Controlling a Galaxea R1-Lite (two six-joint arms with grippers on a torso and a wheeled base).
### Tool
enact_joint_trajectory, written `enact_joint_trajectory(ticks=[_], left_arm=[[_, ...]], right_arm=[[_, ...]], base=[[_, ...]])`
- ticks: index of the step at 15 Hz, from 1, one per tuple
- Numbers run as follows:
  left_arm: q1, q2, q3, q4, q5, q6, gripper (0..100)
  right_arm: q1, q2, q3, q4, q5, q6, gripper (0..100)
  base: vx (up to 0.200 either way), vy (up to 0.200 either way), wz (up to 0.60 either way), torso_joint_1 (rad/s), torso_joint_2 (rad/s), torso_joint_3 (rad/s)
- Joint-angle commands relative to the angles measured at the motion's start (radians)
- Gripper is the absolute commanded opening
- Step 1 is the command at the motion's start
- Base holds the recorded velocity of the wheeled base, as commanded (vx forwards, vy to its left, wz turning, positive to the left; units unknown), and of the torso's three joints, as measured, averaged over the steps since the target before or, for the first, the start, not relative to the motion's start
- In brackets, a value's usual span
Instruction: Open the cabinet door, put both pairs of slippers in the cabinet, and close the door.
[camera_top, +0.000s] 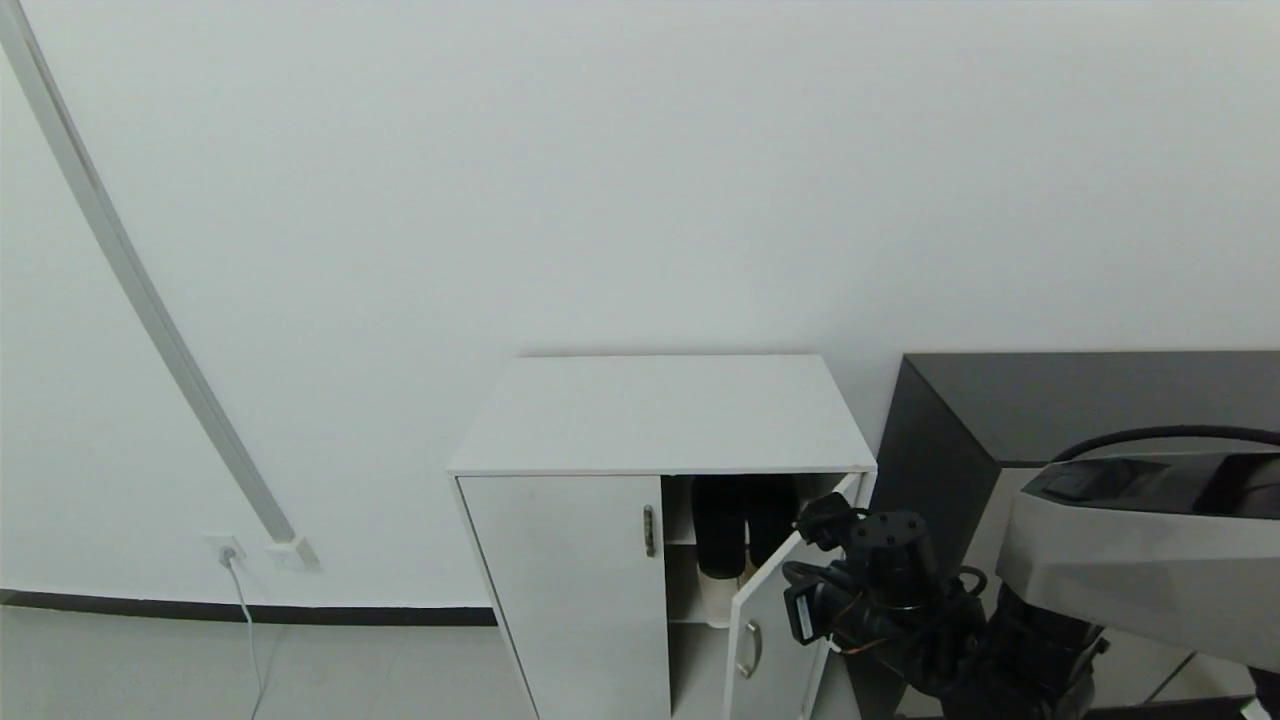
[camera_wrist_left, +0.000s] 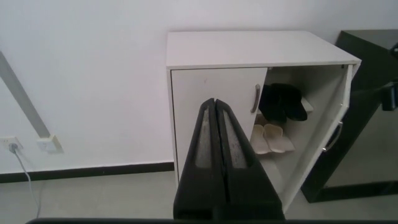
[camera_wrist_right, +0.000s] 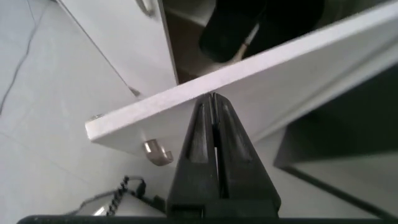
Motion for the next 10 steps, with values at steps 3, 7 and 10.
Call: enact_joint_trajectory(ticks=[3,7,10], left_arm=[[0.0,0.001,0.0,0.0,0.0,-0.002,0],[0.0,0.001,0.0,0.0,0.001,-0.002,0],[0.0,0.001,0.0,0.0,0.001,-0.002,0]], right_arm=[[-0.011,0.116,-0.125,0.0,-0.001,0.0,0],[-0.038,0.197,-0.259,0.003,-0.003,0.004,0],[-0.044,0.242,-0.331,0.015,-0.003,0.004,0]], base=[[0.0,0.0,0.0,0.0,0.0,0.0],[0.0,0.0,0.0,0.0,0.0,0.0],[0.0,0.0,0.0,0.0,0.0,0.0]])
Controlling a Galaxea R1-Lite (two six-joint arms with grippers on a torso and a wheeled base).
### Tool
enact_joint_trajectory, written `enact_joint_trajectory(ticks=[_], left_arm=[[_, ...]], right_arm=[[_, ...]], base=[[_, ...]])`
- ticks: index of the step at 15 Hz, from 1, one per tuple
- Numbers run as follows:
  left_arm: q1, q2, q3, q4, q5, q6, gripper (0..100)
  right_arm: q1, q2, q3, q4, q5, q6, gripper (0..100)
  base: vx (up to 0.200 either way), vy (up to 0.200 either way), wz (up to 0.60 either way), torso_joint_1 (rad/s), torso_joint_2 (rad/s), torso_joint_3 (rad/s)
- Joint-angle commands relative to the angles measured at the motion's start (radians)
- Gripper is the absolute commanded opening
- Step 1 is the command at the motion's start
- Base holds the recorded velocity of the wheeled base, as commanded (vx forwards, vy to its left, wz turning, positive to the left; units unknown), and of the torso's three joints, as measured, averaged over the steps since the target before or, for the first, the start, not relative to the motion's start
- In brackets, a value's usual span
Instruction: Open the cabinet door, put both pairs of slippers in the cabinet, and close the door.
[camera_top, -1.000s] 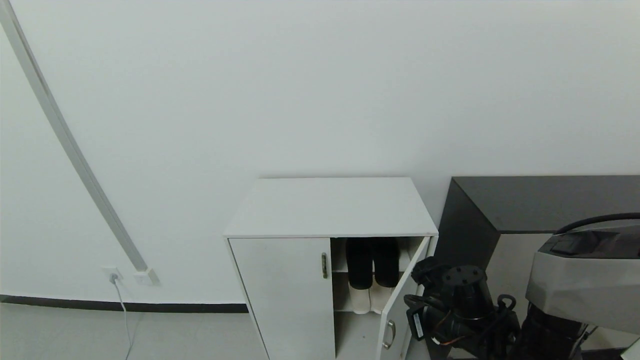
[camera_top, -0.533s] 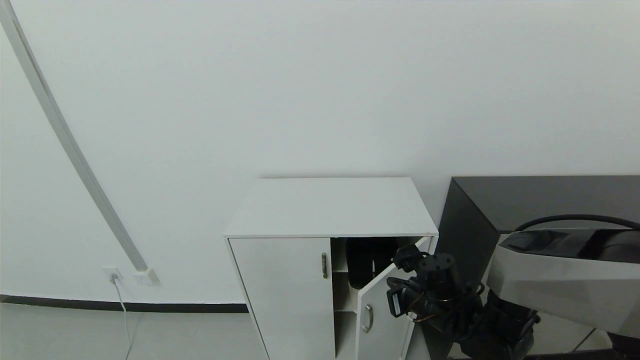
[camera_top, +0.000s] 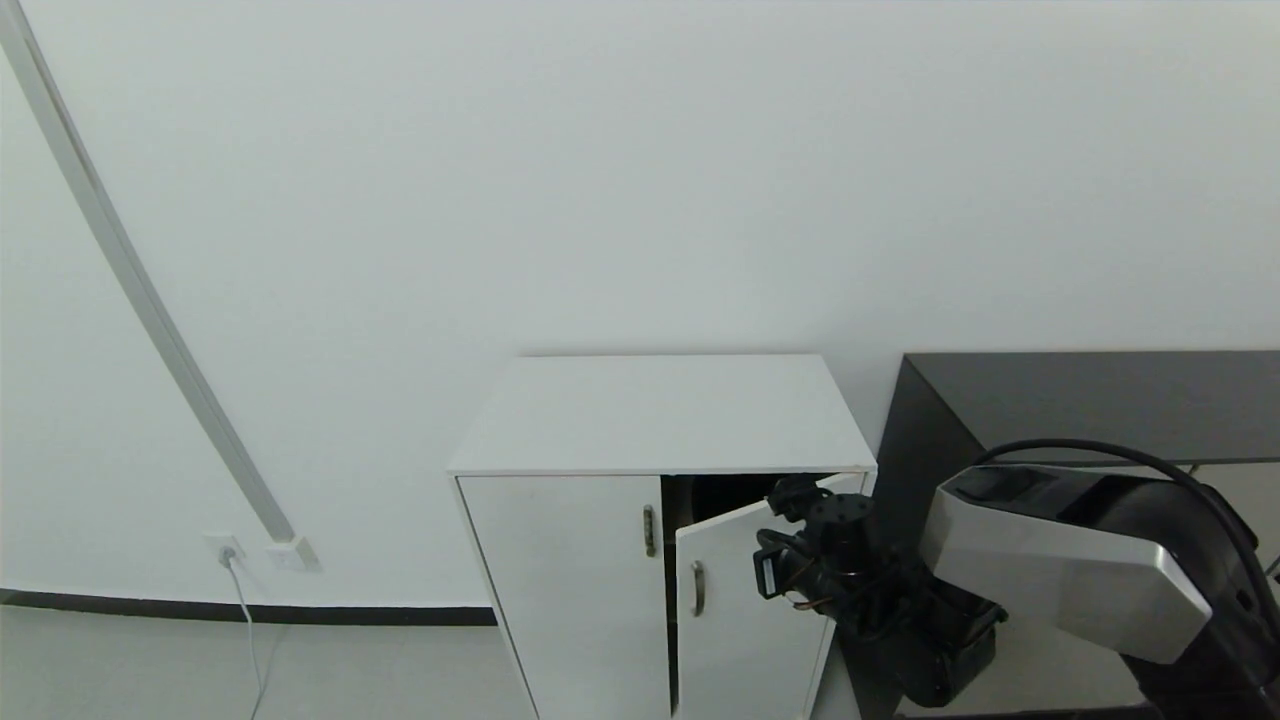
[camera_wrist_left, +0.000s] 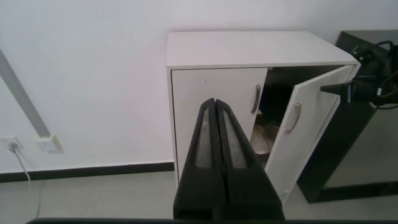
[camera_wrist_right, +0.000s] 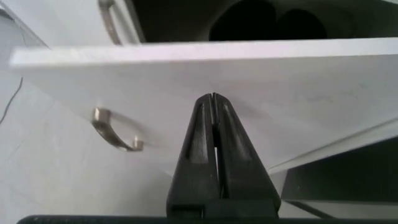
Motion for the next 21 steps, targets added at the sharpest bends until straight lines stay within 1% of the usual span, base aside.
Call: enact_joint_trajectory(ticks=[1,4,6,10,21], left_arm=[[0.0,0.001,0.0,0.0,0.0,0.0,0],[0.0,0.001,0.0,0.0,0.0,0.0,0],[0.0,0.001,0.0,0.0,0.0,0.001,0],[0.0,0.001,0.0,0.0,0.0,0.0,0],[0.0,0.001,0.0,0.0,0.002,0.0,0]], right_arm=[[-0.001,0.048,-0.051,0.009,0.0,0.0,0],[0.001,0.068,-0.102,0.023,-0.002,0.002,0],[-0.001,0.09,-0.143,0.023,-0.037,0.002,0],[-0.018,0.123,-0.226,0.052,-0.041,0.002,0],[-0.036,0.154,-0.284,0.087,-0.041,0.002,0]], base=[[0.0,0.0,0.0,0.0,0.0,0.0],[0.0,0.0,0.0,0.0,0.0,0.0],[0.0,0.0,0.0,0.0,0.0,0.0],[0.0,0.0,0.0,0.0,0.0,0.0],[0.0,0.0,0.0,0.0,0.0,0.0]])
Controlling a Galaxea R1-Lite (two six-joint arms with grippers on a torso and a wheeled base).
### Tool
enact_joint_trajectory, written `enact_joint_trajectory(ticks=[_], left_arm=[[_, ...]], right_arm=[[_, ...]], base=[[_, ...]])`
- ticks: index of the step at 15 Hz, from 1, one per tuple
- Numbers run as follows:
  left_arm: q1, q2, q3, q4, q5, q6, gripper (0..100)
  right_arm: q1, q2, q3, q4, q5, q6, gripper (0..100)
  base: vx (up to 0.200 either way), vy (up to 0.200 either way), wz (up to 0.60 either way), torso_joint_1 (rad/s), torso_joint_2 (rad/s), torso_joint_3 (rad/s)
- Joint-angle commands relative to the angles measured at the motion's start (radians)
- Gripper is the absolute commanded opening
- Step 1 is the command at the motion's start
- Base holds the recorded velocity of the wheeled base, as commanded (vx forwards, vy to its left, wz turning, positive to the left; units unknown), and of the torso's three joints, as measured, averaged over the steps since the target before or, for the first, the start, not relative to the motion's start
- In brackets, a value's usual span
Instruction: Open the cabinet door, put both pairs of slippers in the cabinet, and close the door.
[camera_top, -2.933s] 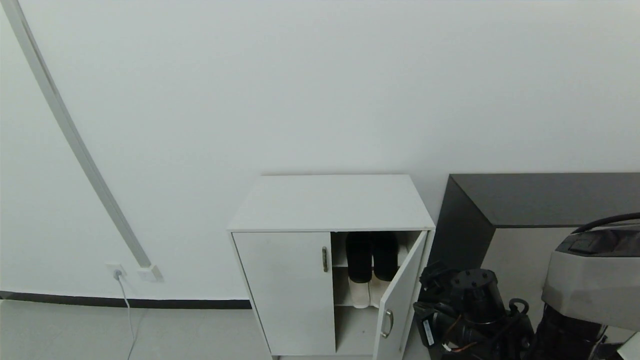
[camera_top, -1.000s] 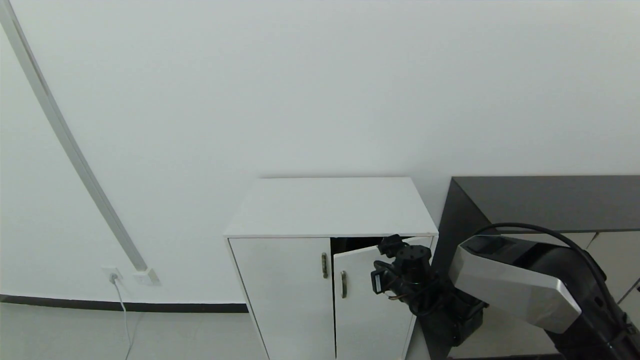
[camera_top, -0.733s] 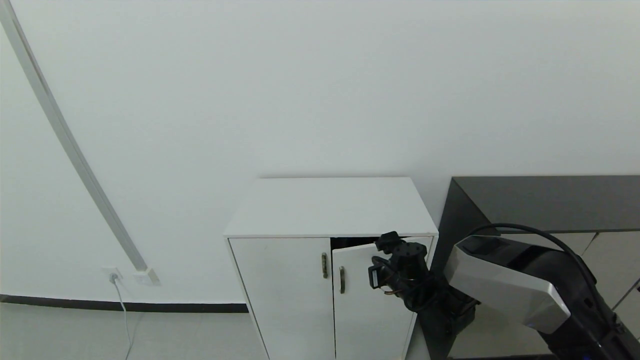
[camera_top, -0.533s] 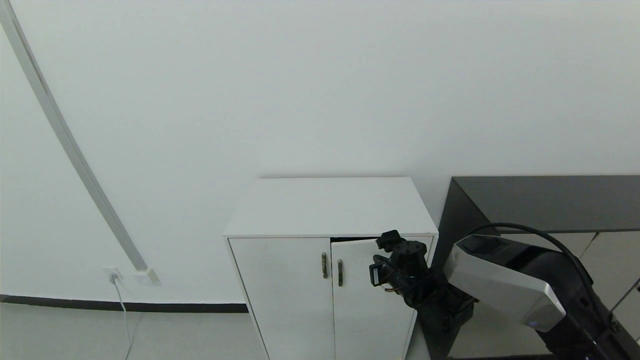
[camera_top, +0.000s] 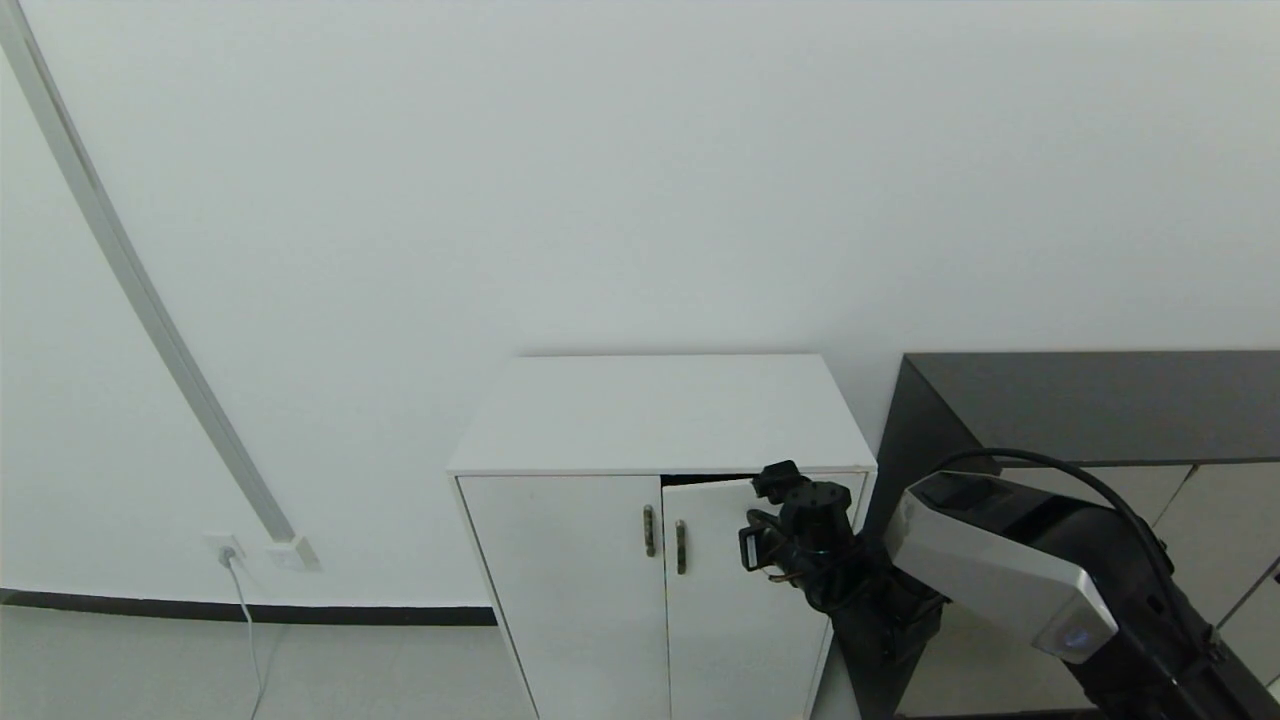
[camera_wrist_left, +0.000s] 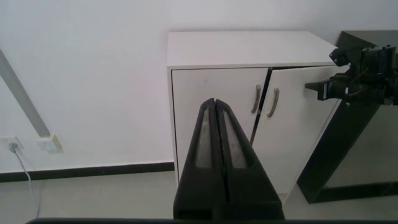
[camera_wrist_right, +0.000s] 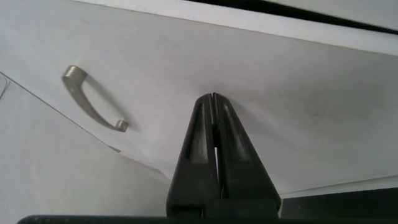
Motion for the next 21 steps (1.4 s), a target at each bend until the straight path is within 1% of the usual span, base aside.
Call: enact_joint_trajectory(ticks=[1,21], left_arm=[[0.0,0.001,0.0,0.0,0.0,0.0,0],[0.0,0.001,0.0,0.0,0.0,0.0,0]], right_arm=[[-0.001,0.006,-0.003,0.0,0.0,0.0,0],[-0.031,0.046,-0.075,0.049,0.0,0.0,0]], base=[[0.0,0.0,0.0,0.0,0.0,0.0],[0.0,0.0,0.0,0.0,0.0,0.0]])
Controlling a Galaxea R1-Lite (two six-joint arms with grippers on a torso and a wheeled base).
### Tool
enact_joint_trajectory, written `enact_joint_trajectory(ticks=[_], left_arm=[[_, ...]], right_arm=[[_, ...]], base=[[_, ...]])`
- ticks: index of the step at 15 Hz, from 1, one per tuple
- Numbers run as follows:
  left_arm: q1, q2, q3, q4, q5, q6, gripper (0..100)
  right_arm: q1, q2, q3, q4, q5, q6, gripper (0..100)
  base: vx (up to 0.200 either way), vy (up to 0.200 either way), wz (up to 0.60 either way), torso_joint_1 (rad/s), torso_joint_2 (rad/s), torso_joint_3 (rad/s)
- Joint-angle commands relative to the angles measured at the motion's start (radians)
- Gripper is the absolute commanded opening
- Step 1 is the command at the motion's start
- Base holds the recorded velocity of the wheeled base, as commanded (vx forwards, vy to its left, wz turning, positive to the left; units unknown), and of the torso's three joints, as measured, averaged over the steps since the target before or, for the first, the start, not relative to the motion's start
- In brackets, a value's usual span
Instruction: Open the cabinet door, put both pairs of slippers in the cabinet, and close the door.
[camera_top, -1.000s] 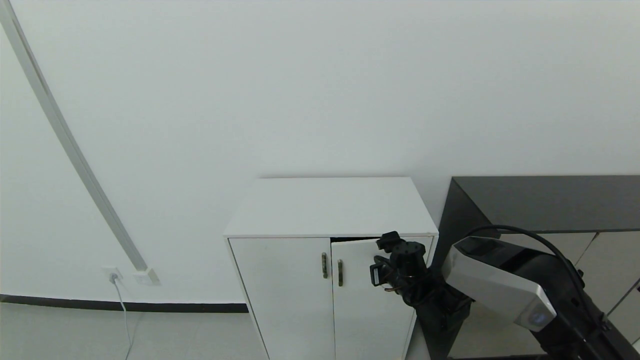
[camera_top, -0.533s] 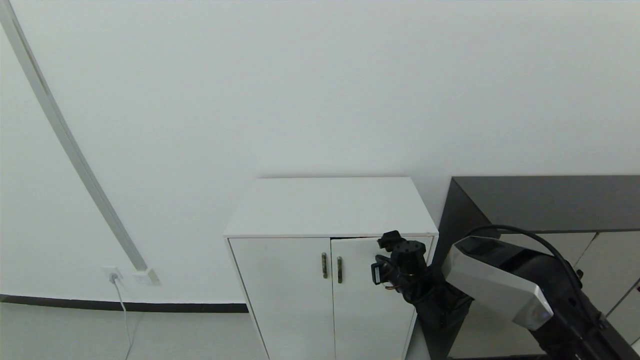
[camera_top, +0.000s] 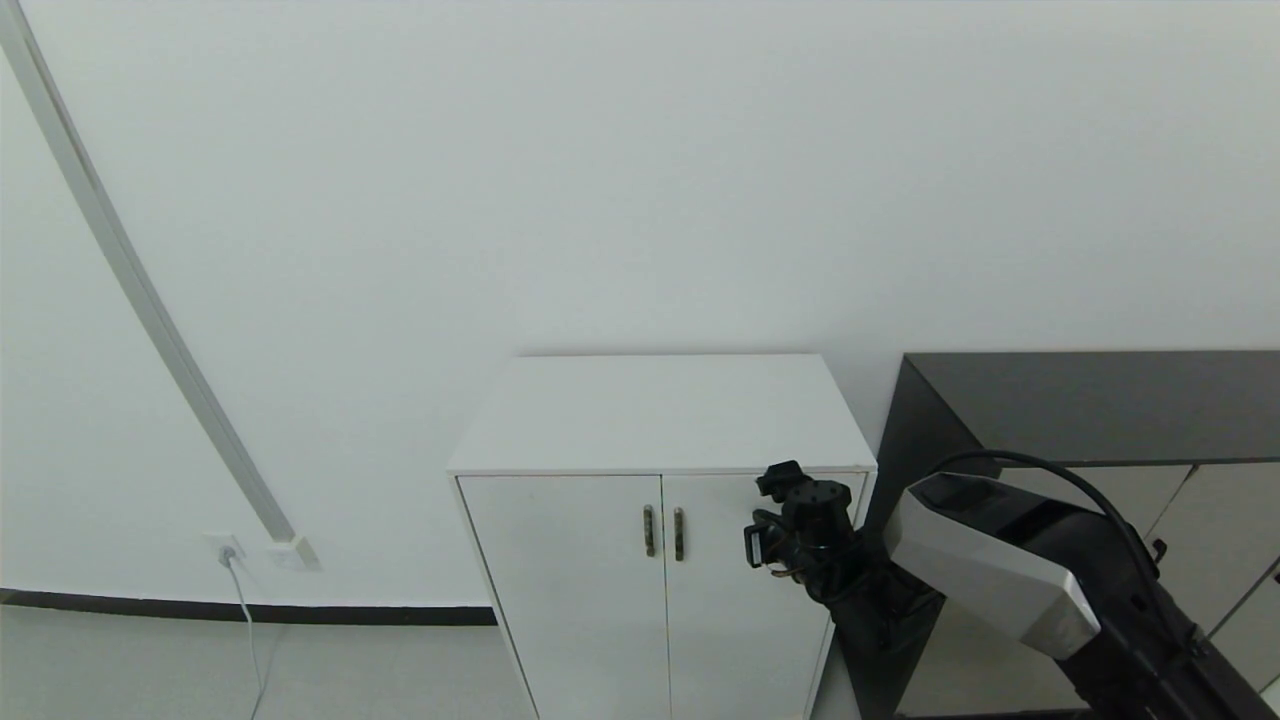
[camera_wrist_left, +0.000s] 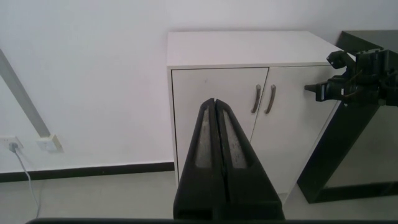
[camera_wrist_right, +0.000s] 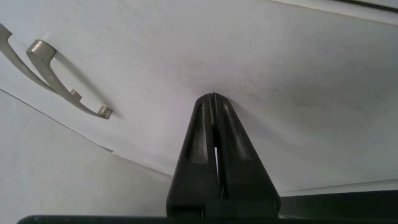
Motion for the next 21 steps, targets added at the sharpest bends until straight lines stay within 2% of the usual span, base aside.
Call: enact_joint_trajectory(ticks=[1,16,18,21], left_arm=[[0.0,0.001,0.0,0.0,0.0,0.0,0],[0.0,0.001,0.0,0.0,0.0,0.0,0],[0.0,0.001,0.0,0.0,0.0,0.0,0],[0.0,0.001,0.0,0.0,-0.001,0.0,0]], right_arm=[[-0.001,0.002,-0.001,0.0,0.0,0.0,0],[-0.004,0.0,-0.007,-0.005,-0.002,0.0,0],[0.002,-0.041,0.045,-0.025,-0.008,0.0,0],[0.02,-0.233,0.294,-0.141,-0.017,-0.002,0]], base=[[0.0,0.0,0.0,0.0,0.0,0.0],[0.0,0.0,0.0,0.0,0.0,0.0],[0.0,0.0,0.0,0.0,0.0,0.0],[0.0,0.0,0.0,0.0,0.0,0.0]])
